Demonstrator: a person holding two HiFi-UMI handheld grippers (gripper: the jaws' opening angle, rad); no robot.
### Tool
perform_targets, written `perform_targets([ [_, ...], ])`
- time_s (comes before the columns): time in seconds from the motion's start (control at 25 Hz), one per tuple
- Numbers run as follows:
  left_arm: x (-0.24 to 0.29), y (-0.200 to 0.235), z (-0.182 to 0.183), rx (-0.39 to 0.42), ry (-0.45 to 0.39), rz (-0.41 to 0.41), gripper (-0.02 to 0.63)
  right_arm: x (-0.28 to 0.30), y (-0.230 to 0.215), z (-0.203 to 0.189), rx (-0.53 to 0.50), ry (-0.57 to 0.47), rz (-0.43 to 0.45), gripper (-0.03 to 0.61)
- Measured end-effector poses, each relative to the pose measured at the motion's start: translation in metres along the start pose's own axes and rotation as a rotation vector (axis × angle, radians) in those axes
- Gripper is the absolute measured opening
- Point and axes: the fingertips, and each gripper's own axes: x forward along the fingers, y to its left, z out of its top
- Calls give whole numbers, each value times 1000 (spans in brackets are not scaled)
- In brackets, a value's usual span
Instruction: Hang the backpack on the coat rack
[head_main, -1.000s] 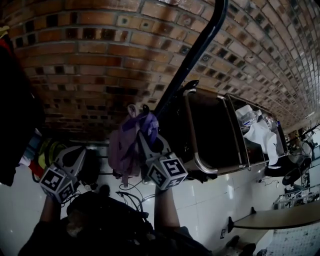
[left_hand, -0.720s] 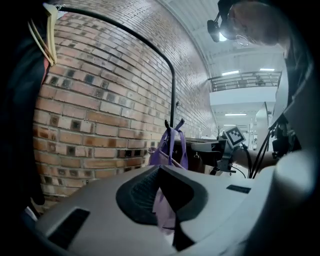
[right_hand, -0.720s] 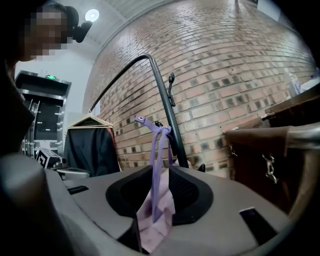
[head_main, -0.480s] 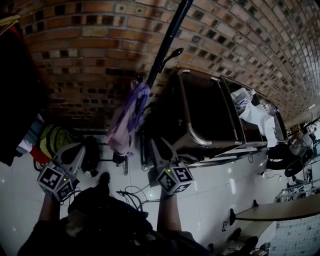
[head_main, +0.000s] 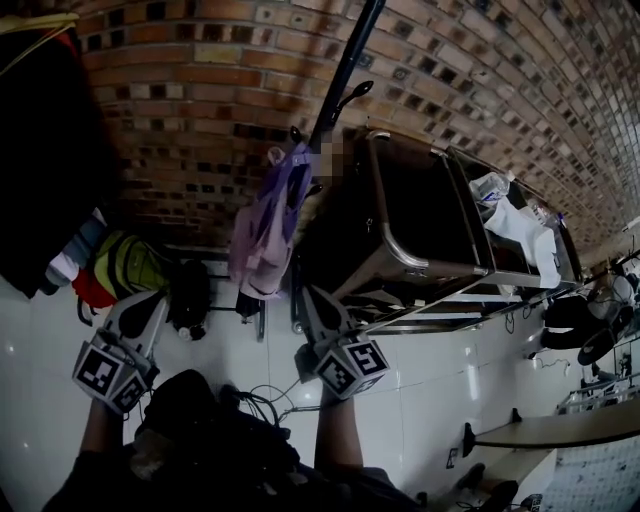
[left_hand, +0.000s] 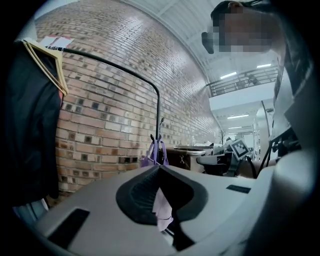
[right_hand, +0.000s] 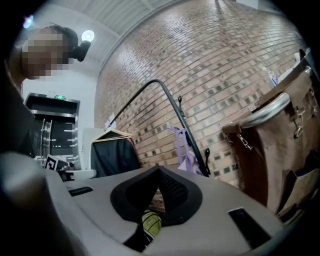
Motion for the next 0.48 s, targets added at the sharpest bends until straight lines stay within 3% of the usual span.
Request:
perform_targets([
  [0.24, -42, 5, -7, -23, -20, -3, 12, -1, 78, -10, -122, 35, 151, 6],
  [0.36, -75, 13, -11, -27, -21, -15, 12, -1, 118, -21, -201, 52, 146, 6],
  [0.48, -115, 20, -10, -21, -19, -26, 12, -2, 154, -27, -195, 11, 93, 5],
])
